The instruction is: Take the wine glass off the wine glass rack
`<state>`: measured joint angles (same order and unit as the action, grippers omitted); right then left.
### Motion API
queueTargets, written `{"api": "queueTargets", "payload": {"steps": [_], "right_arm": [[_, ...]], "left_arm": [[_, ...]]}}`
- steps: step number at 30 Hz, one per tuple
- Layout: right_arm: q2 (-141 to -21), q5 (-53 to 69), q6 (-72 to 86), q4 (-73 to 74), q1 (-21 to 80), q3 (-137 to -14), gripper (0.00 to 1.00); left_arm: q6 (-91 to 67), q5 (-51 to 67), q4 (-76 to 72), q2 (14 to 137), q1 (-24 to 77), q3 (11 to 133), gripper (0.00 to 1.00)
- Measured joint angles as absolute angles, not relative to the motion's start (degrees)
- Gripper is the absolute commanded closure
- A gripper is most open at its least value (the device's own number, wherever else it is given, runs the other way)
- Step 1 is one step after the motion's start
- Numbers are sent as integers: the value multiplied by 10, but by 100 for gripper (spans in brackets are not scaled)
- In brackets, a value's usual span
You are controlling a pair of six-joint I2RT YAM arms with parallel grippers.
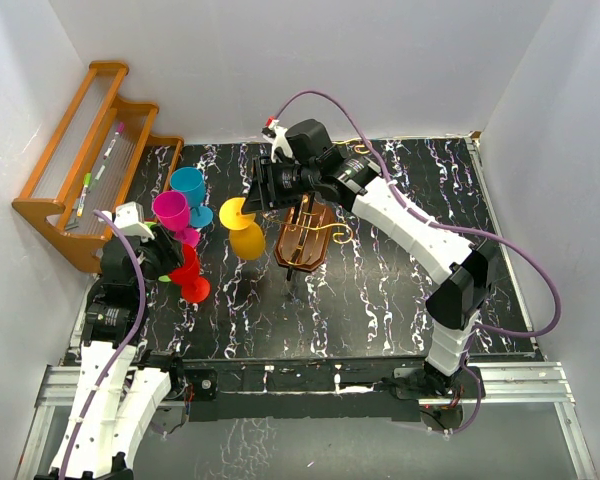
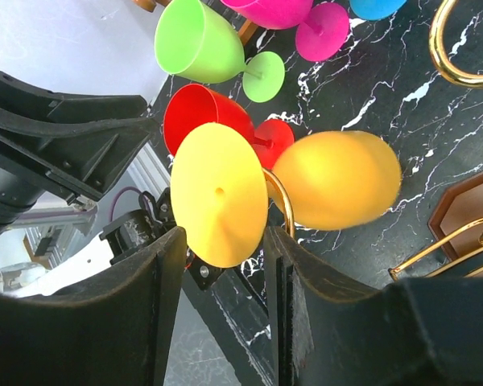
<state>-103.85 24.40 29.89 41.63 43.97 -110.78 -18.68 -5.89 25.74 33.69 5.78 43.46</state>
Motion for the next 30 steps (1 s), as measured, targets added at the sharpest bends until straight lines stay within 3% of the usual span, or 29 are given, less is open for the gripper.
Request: {"api": "queueTargets", "payload": {"steps": [30], "right_arm": [[-1047, 276, 304, 383, 441, -1100, 61]], "left_arm": [[-186, -55, 258, 336, 58, 434, 57]]}}
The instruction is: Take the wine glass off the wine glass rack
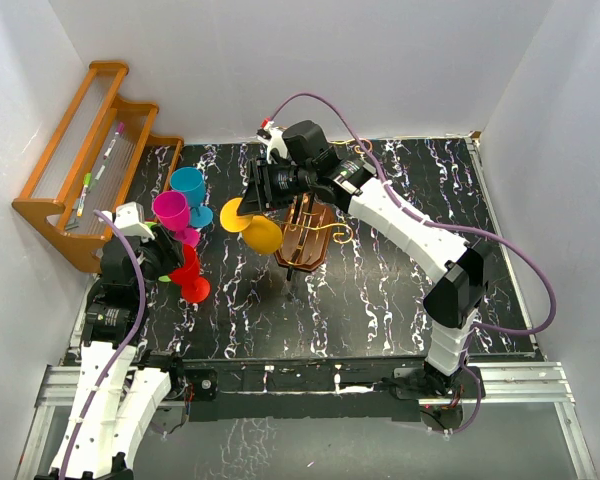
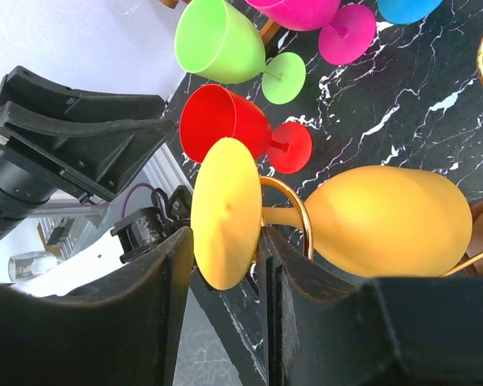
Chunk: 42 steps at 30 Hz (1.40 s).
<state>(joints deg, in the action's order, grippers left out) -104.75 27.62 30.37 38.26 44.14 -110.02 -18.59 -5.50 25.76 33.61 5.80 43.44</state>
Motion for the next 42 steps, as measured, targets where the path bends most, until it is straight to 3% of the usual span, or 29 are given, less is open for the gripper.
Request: {"api": "queueTargets", "payload": {"steps": [4, 10, 15, 31, 42], "right_arm": [[-1048, 279, 304, 380, 441, -1100, 63], [-1056, 287, 307, 371, 442, -1100, 82], [-1060, 287, 314, 366, 442, -1100, 92], [-1041, 282, 363, 249, 426, -1037, 92], [-945, 289, 407, 181, 400, -931, 92]], "left_arm": [[-186, -55, 258, 336, 58, 434, 57], [-186, -55, 258, 336, 58, 434, 57], [-186, -55, 258, 336, 58, 434, 57], [-186, -55, 258, 343, 58, 434, 57], [-186, -55, 258, 347, 58, 434, 57]]}}
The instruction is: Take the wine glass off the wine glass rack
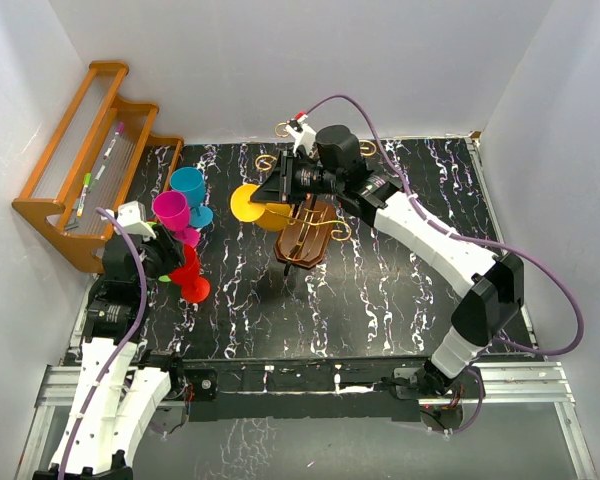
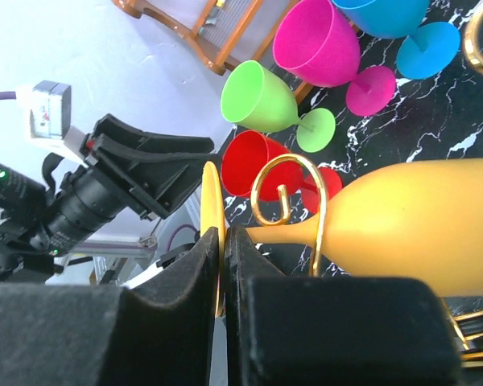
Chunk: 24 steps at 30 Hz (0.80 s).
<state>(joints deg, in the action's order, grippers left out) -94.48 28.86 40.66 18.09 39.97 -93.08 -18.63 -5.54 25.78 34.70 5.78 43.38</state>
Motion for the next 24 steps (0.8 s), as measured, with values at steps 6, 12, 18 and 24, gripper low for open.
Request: {"api": "queueTargets", "payload": {"steps": [6, 12, 18, 24], "right_arm": [[-930, 336, 410, 172, 392, -911, 92], [-915, 412, 413, 138, 387, -872, 92], [-895, 498, 423, 104, 388, -830, 92], [-874, 601, 403, 83, 402, -795, 92]], "left_arm": [[-186, -55, 258, 352, 58, 434, 57], [-187, -55, 258, 352, 58, 434, 57], [-194, -51, 258, 352, 58, 434, 55], [-223, -4, 278, 367, 58, 448, 51]]}}
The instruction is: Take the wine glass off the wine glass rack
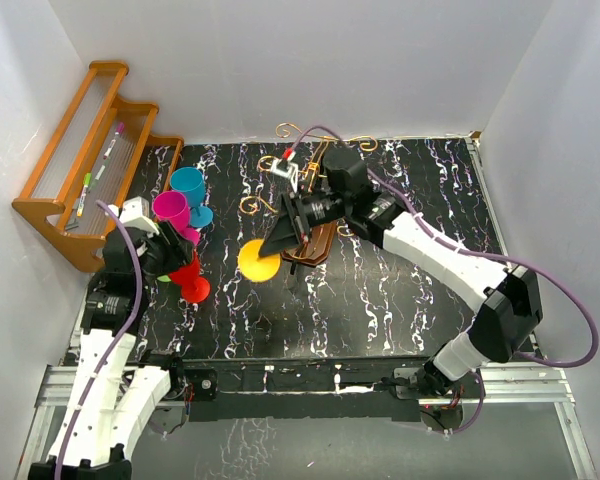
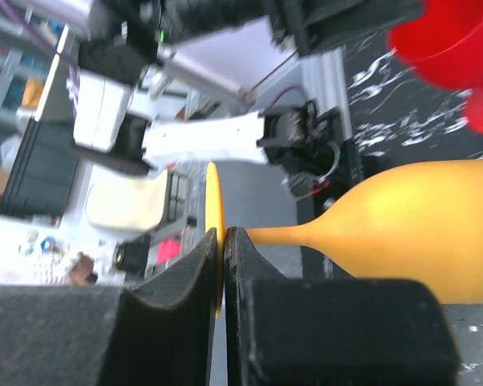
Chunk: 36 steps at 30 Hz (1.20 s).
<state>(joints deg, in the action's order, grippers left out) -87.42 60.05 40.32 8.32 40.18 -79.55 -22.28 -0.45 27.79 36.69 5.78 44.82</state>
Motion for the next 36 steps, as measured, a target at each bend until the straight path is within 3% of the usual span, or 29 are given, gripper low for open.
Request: {"api": "queueTargets", "payload": {"steps": [6, 11, 14, 18, 25, 30, 36], "right_arm": [[-870, 583, 220, 211, 527, -794, 92], [-828, 389, 57, 266, 697, -732, 92], [-763, 282, -5, 249, 728, -635, 92], [-694, 143, -104, 176, 746, -513, 92], [-636, -72, -352, 9, 913, -338, 92], [-689, -211, -542, -113, 976, -277, 92], [-814, -335, -733, -262, 978, -230, 92]], "left_arm": [[-262, 45, 345, 418, 58, 561, 48], [-301, 86, 406, 433, 58, 641, 47], [-316, 116, 441, 434, 58, 660, 45], [-332, 171, 479, 435, 58, 663, 44], [-360, 266, 489, 428, 58, 638, 44], [-371, 306, 489, 423, 59, 614, 44], [-372, 332, 491, 420, 70, 595, 44]]}}
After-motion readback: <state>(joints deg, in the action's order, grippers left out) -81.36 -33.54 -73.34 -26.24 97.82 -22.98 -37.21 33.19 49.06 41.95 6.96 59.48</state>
